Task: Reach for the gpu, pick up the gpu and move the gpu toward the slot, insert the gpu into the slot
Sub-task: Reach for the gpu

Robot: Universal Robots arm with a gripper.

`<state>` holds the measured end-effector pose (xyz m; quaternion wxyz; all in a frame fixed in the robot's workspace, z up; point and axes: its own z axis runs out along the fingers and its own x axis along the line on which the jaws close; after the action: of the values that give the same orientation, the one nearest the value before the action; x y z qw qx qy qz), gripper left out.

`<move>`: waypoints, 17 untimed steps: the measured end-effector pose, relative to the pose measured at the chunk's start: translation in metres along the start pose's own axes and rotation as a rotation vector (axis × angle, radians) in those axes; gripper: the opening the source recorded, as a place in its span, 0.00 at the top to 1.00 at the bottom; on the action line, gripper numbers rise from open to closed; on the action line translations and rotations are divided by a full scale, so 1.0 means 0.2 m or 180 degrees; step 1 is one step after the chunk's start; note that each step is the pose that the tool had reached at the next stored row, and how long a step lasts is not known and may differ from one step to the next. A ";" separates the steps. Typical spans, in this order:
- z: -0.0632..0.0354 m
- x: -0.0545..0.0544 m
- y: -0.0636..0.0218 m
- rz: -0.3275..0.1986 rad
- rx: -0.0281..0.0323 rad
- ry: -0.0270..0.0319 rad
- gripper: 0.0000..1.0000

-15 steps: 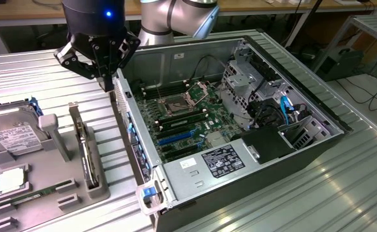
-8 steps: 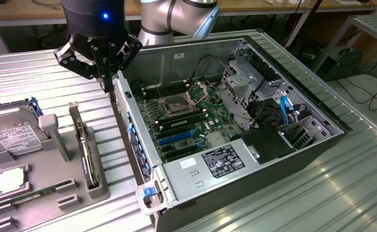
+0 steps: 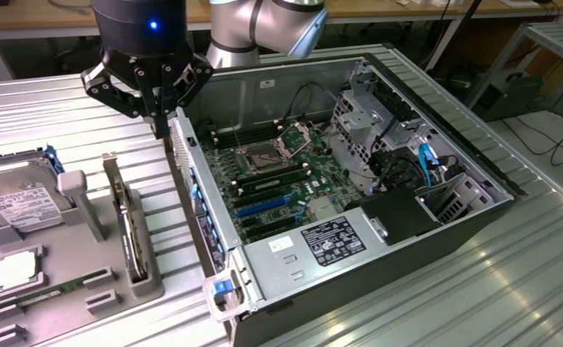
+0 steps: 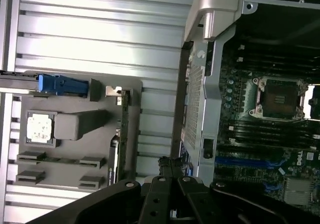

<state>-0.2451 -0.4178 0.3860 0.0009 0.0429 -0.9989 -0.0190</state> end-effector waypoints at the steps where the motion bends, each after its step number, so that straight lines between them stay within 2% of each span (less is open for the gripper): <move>1: 0.000 0.00 0.000 0.0013 0.0000 -0.0001 0.89; 17: -0.001 0.03 -0.009 0.0012 0.0000 0.0001 0.89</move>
<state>-0.2503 -0.4200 0.3861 0.0011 0.0411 -0.9990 -0.0190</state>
